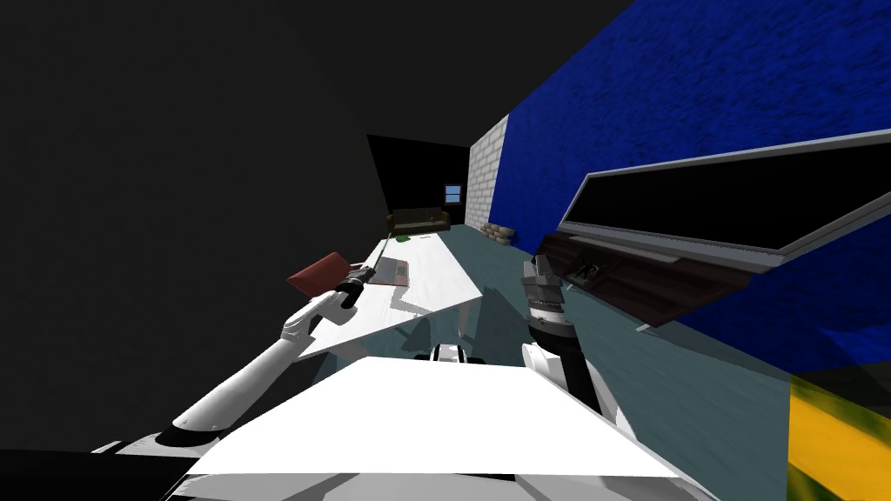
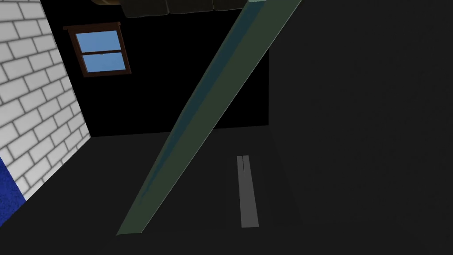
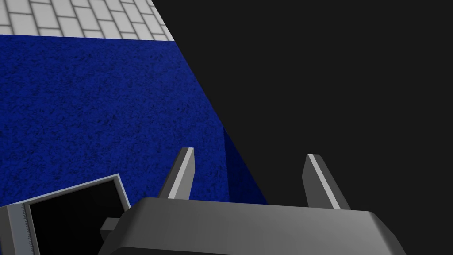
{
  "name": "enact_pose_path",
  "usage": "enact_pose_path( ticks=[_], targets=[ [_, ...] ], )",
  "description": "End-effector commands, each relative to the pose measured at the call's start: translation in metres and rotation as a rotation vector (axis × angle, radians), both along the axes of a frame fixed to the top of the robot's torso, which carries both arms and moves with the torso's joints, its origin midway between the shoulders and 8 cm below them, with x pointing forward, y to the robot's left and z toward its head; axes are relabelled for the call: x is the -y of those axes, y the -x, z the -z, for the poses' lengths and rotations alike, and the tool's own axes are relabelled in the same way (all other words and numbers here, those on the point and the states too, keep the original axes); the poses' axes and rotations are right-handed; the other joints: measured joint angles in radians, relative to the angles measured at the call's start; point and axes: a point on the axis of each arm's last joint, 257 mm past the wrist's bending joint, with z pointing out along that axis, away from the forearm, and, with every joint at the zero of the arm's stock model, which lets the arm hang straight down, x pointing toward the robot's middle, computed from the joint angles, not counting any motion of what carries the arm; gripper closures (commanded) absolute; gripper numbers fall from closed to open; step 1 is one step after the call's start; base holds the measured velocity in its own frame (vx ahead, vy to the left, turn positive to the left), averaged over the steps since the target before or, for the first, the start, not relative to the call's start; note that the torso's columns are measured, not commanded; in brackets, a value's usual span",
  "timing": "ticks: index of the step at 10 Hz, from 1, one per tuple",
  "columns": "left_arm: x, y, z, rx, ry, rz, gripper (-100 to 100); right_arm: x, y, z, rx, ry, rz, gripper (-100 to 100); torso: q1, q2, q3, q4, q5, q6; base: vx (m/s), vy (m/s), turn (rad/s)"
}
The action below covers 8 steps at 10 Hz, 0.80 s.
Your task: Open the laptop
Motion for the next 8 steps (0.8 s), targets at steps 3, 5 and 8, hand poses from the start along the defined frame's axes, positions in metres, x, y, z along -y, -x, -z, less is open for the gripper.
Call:
enact_pose_path(
  ticks=[3,5,8],
  targets=[
    [0.016,0.001,0.012,-0.008,0.017,0.039,-100,0.0,0.0,0.0,0.0,0.0,0.0,0,-0.01,0.001,0.001,-0.002,0.0,0.004,-0.145,-0.093,-0.018],
    [0.025,0.001,0.022,-0.014,0.036,0.062,-100,0.0,0.0,0.0,0.0,0.0,0.0,0,-0.007,-0.002,-0.001,-0.001,-0.002,0.001,-0.176,-0.126,-0.045],
    [0.012,0.002,0.037,-0.018,0.06,0.031,-100,0.0,0.0,0.0,0.0,0.0,0.0,0,0.001,-0.005,-0.003,-0.001,0.0,0.0,-0.104,-0.037,0.018]
  ],
)
